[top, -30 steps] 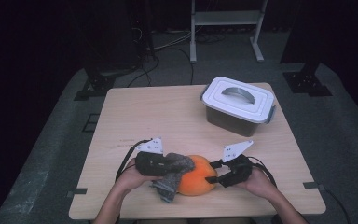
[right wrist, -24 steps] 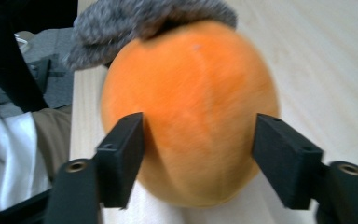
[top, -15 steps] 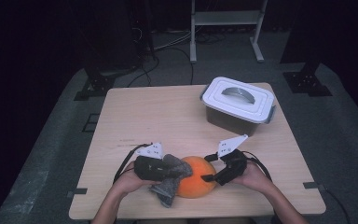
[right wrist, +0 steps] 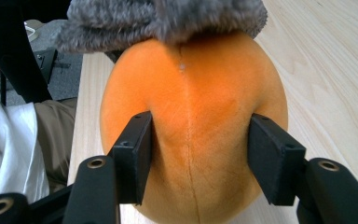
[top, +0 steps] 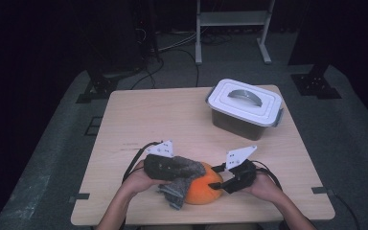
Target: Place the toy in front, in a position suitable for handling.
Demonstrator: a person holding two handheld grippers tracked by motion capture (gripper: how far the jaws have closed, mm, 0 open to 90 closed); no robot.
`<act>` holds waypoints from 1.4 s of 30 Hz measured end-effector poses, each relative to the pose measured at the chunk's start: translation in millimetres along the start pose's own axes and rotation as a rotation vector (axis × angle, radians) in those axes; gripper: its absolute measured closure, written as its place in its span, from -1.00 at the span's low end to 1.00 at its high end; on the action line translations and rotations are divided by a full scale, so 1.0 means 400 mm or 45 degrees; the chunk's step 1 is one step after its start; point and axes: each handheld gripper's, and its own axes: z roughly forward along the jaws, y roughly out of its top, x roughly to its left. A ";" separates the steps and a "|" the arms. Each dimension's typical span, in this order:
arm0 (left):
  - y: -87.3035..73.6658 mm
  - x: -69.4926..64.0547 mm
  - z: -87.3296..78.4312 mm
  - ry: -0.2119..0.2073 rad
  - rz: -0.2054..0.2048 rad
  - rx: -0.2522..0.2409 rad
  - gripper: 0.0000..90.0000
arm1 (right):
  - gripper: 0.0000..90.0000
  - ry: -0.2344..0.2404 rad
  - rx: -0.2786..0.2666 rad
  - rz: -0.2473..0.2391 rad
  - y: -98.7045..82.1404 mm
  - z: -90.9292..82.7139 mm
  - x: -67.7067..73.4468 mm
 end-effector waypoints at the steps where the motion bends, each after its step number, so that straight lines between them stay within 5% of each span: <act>1: -0.007 0.002 -0.002 0.001 -0.016 -0.006 0.70 | -0.03 0.001 0.001 0.000 -0.002 -0.002 0.001; 12: -0.088 0.035 -0.053 0.069 -0.122 -0.013 0.70 | -0.04 0.003 -0.011 0.019 -0.009 -0.004 -0.002; 22: -0.003 0.006 -0.012 -0.006 -0.020 -0.053 0.70 | -0.04 0.006 -0.020 0.018 -0.007 0.002 0.003; 26: 0.011 -0.002 0.001 -0.006 0.015 -0.020 0.70 | -0.04 0.008 -0.010 0.015 -0.011 0.000 0.001; 42: -0.105 0.028 -0.035 0.050 -0.119 0.022 0.70 | -0.03 0.021 -0.013 0.051 -0.024 -0.005 -0.013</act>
